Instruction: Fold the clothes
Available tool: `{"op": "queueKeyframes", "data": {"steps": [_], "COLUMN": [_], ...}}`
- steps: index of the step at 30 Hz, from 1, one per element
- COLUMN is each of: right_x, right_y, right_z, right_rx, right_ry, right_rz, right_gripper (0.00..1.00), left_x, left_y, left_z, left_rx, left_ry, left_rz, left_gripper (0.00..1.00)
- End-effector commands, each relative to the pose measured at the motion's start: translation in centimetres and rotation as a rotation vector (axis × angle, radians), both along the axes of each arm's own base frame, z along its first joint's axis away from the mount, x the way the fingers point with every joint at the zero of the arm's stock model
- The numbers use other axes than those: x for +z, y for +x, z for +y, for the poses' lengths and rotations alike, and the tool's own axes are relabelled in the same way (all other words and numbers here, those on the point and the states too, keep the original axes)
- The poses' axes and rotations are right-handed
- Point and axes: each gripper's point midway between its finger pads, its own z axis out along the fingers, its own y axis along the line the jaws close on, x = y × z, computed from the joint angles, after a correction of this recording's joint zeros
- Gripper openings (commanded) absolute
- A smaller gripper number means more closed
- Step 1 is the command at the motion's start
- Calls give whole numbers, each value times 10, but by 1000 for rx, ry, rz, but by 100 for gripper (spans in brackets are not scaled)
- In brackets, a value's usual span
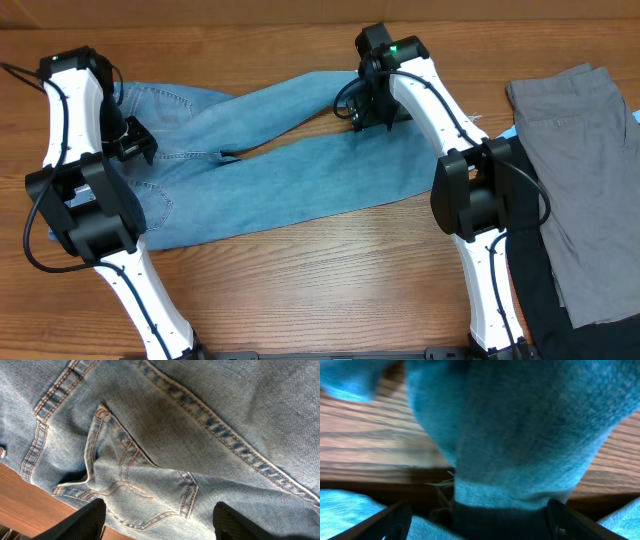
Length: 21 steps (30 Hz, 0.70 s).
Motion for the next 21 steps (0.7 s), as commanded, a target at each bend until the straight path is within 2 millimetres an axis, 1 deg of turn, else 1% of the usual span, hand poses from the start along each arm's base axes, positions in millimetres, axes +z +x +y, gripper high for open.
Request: {"op": "queueKeyframes", "data": {"steps": [1,3,4,5,9,11,13,14,15,16,17,18,21], "right_x": [11,12,13,13,13,13,14,15,14,14,13,13,16], "right_y": [9,12,14,15,20,22,24,25,26,25,23,21,20], "right_z": [-21,-28,-31,-34,-45,-50,-57,-60,-61,-60,-57,-55,-42], "right_rx": [-25,-34,-40,-46,-77,-97,-132,-145,-150,-150,-147,-144,-127], "right_ry": [-85,-109,-112,-113,-111,-112,-129,-130,-126,-114,-98,-85,-52], "right_rz": [-56,-70,-75,-77,-85,-89,-101,-105,-104,-96,-86,-78,-77], "right_gripper": [86,79,72,61,33,24,9,5,5,8,16,20,23], "left_x": [-6,-11,-15,-19,-36,-43,-50,-53,-55,-57,-58,-59,-59], "left_y": [-2,-6,-7,-9,-15,-16,-17,-17,-18,-18,-19,-20,-18], "left_z": [-2,-4,-4,-5,-6,-7,-7,-7,-6,-6,-5,-5,-4], "left_rx": [-20,-20,-20,-20,-19,-19,-18,-18,-16,-14,-12,-12,-11], "left_ry": [-19,-25,-27,-29,-33,-34,-32,-32,-32,-32,-33,-33,-30], "left_rz": [15,28,35,40,55,56,53,52,51,51,53,54,47], "left_gripper": [72,72,72,73,75,75,78,80,80,80,81,81,84]}}
